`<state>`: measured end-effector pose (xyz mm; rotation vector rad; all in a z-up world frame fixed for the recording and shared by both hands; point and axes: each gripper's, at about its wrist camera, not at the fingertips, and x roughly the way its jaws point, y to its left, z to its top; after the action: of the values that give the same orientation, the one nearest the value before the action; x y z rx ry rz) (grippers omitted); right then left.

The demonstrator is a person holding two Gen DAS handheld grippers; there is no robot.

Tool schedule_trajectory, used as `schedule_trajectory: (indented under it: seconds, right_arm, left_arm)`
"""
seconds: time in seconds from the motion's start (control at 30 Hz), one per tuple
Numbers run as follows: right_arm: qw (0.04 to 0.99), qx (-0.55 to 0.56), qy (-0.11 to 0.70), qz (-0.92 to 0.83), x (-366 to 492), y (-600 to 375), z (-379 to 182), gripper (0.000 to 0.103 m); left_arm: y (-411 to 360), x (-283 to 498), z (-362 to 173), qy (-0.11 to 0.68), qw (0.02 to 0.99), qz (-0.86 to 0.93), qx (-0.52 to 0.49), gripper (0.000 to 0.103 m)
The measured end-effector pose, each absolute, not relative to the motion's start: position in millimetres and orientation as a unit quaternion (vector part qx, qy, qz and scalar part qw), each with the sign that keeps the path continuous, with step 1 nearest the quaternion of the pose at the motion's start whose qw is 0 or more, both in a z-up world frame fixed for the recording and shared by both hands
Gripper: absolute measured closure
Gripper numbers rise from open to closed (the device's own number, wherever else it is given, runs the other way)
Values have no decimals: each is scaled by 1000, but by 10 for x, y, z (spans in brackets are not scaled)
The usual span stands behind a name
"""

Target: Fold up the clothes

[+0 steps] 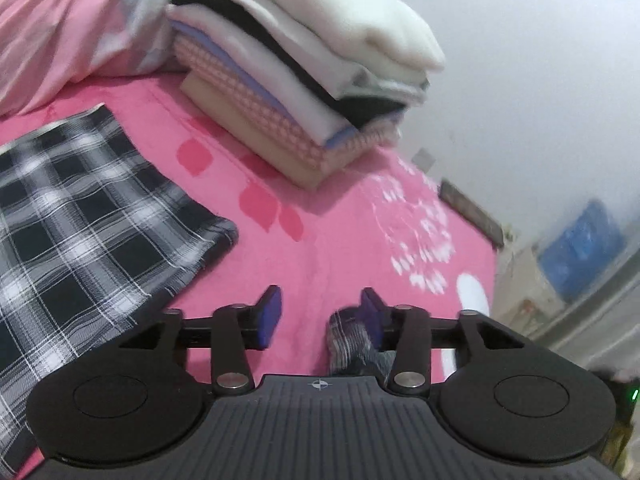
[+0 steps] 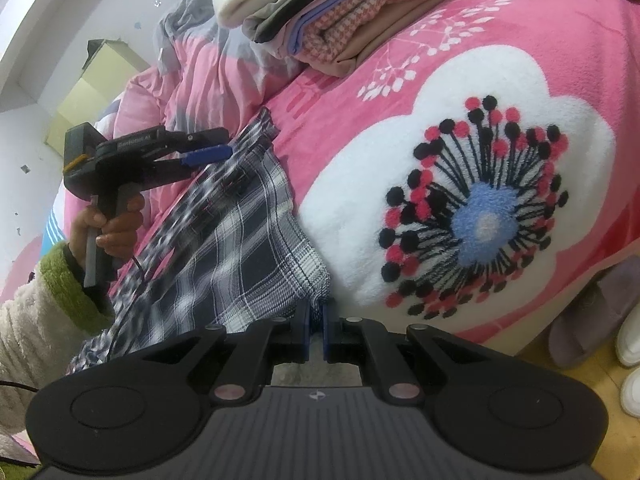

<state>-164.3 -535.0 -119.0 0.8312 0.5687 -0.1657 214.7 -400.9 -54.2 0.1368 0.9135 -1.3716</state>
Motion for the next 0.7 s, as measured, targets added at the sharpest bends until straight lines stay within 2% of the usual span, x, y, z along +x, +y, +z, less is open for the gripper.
schedule_trajectory:
  seconds: [0.1, 0.17, 0.2, 0.23, 0.27, 0.37, 0.57, 0.7]
  right_arm:
    - [873, 399, 270, -80, -1631, -5350, -1193, 98]
    - [873, 399, 269, -81, -1622, -5350, -1195, 98]
    - [874, 397, 269, -81, -1620, -5345, -1192, 98]
    - [875, 395, 268, -82, -1625, -5334, -1189, 98]
    - [877, 393, 265, -83, -1630, -5326, -1180, 99]
    - [883, 389, 249, -85, -1654, -5310, -1124, 99]
    - [899, 370, 217, -90, -1676, -5274, -903, 100]
    - [900, 362, 220, -102, -1645, -5279, -915, 100]
  left_arm:
    - [-4110, 1927, -587, 390, 666, -625, 113, 52]
    - [-4156, 1784, -633, 370, 668, -628, 152, 55]
    - [-4172, 1718, -660, 359, 670, -627, 171, 62]
    - [-4186, 1676, -687, 353, 674, -623, 183, 83]
    - [-4203, 1657, -712, 353, 677, -617, 189, 98]
    - [-4159, 1696, -686, 356, 691, -607, 165, 102]
    - [-4069, 1767, -411, 324, 709, -615, 117, 103]
    - [-4175, 1833, -490, 326, 712, -611, 114, 103]
